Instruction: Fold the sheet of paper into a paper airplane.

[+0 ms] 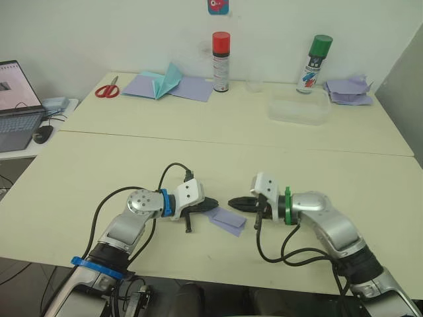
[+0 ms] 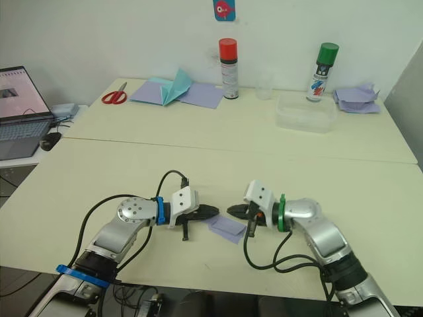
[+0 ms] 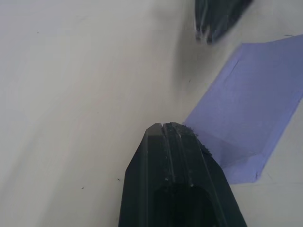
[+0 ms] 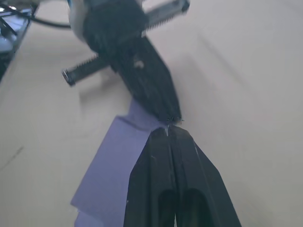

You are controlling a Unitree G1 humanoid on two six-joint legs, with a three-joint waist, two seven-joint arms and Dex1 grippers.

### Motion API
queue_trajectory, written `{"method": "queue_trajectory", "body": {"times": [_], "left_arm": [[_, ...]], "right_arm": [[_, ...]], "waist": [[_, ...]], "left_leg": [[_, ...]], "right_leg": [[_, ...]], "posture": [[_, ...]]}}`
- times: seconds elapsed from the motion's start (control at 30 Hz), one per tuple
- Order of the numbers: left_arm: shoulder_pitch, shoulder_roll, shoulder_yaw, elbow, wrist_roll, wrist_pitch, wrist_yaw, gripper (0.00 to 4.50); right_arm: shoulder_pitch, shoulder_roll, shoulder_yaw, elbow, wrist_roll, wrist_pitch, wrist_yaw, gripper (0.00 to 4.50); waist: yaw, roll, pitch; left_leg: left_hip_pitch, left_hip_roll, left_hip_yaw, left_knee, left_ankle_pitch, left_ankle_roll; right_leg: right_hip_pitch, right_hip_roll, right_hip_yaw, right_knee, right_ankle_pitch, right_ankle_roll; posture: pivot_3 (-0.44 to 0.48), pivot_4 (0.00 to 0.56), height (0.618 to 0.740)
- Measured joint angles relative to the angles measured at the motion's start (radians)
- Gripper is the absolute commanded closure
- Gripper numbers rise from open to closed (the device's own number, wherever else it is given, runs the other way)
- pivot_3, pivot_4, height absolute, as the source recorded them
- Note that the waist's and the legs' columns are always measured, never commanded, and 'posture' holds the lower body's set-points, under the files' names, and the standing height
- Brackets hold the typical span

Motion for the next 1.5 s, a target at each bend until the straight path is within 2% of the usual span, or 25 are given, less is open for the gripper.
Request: {"method": "queue_trajectory", "body": {"times": [0.3, 0.53, 0.7, 0.83, 1.03, 1.27, 1.37, 1.5], "left_arm": [[0.002, -0.001, 0.017, 0.001, -0.006, 0.011, -0.001, 4.5], [0.001, -0.058, 0.097, -0.111, -0.184, 0.293, -0.001, 4.5], [-0.001, -0.107, 0.058, -0.182, -0.183, 0.364, 0.035, 4.5], [0.016, -0.103, 0.012, -0.146, -0.11, 0.366, 0.072, 4.5], [0.029, -0.062, 0.01, -0.124, -0.095, 0.305, 0.081, 4.5], [0.069, -0.007, 0.076, -0.122, -0.12, 0.289, 0.083, 4.5], [0.079, 0.031, 0.139, -0.086, -0.12, 0.289, 0.107, 4.5], [0.07, 0.033, 0.151, -0.054, -0.121, 0.271, 0.107, 4.5]], "right_arm": [[0.016, -0.005, 0.059, -0.003, -0.063, -0.014, -0.01, 4.46], [0.01, -0.008, 0.063, 0.009, -0.092, -0.059, -0.008, 4.46], [0.002, -0.008, 0.064, 0.015, -0.092, -0.059, -0.003, 4.46], [-0.001, -0.009, 0.064, 0.016, -0.092, -0.057, -0.002, 4.46], [-0.005, -0.015, 0.063, 0.02, -0.091, -0.056, -0.003, 4.46], [-0.008, -0.015, 0.063, 0.027, -0.091, -0.055, -0.003, 4.46], [-0.011, -0.015, 0.063, 0.03, -0.091, -0.056, -0.001, 4.46], [-0.02, -0.015, 0.062, 0.041, -0.091, -0.056, 0.007, 4.46]], "waist": [[-0.001, 0.0, 0.0], [-0.001, 0.0, 0.001], [0.0, 0.0, 0.001], [0.0, 0.0, 0.001], [-0.002, 0.0, 0.001], [-0.004, 0.0, 0.001], [-0.004, 0.0, 0.001], [-0.002, 0.0, 0.001]], "left_leg": [[0.001, 0.0, 0.001, 0.0, 0.0, 0.0], [-0.002, 0.0, 0.0, 0.001, 0.0, 0.0], [-0.002, 0.0, -0.001, 0.001, 0.0, 0.0], [-0.002, 0.0, -0.001, 0.001, 0.0, 0.0], [0.0, 0.0, 0.0, 0.0, 0.0, 0.0], [0.002, 0.001, 0.001, 0.0, 0.0, 0.0], [0.003, 0.001, 0.001, 0.0, 0.0, 0.0], [0.003, 0.001, 0.001, 0.0, 0.0, 0.0]], "right_leg": [[0.0, 0.0, 0.0, 0.0, 0.0, 0.0], [-0.001, 0.0, -0.001, 0.0, 0.0, 0.0], [-0.001, 0.0, 0.0, 0.0, 0.0, 0.0], [-0.001, 0.0, 0.0, 0.0, 0.0, 0.0], [0.0, 0.0, 0.0, -0.001, 0.0, 0.0], [0.0, 0.0, 0.0, 0.0, 0.0, 0.0], [0.0, 0.0, 0.0, 0.0, 0.0, 0.0], [0.001, 0.0, 0.0, 0.0, 0.0, 0.0]], "posture": [[0.0, 0.15, 0.74], [0.0, 0.15, 0.74], [0.0, 0.15, 0.74], [0.0, 0.15, 0.74], [0.0, 0.15, 0.74], [0.0, 0.15, 0.74], [0.0, 0.15, 0.74], [0.0, 0.15, 0.74]]}}
